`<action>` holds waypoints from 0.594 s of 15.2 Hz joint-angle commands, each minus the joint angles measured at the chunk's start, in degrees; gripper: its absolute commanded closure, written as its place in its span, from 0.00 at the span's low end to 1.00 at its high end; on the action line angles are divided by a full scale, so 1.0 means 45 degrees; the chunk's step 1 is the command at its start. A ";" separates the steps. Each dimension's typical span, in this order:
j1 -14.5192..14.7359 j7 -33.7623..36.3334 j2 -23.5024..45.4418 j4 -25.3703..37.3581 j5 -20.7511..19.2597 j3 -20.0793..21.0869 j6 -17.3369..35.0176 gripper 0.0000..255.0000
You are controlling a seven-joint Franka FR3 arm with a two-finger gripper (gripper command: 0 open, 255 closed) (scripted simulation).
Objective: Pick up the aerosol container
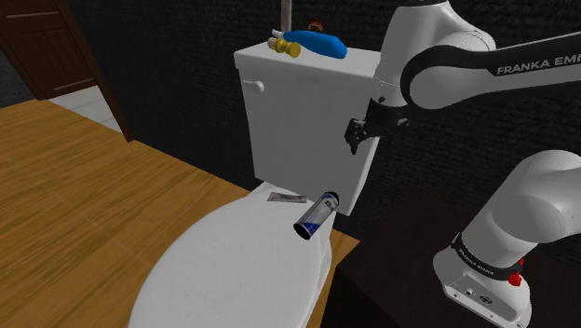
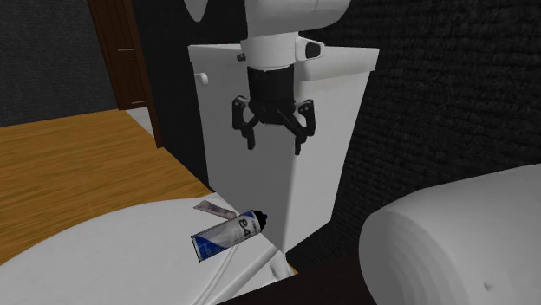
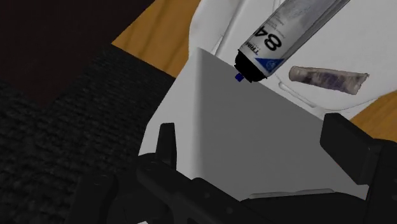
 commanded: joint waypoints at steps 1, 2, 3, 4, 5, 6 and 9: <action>0.0093 0.1010 0.0973 -0.0659 0.0705 0.0669 0.1025 0.00; 0.0148 0.1710 0.1407 -0.0768 0.0735 0.0893 0.1621 0.00; 0.0192 0.2428 0.1888 -0.0848 0.0723 0.1104 0.2228 0.00; 0.0044 0.3050 0.2366 -0.0890 0.0813 0.1492 0.2821 0.00; -0.0145 0.3685 0.2879 -0.0902 0.0868 0.1898 0.3417 0.00; -0.0373 0.4344 0.3426 -0.0884 0.0871 0.2318 0.4017 0.00; -0.1375 0.6547 0.5240 -0.0657 0.0437 0.3699 0.5789 0.00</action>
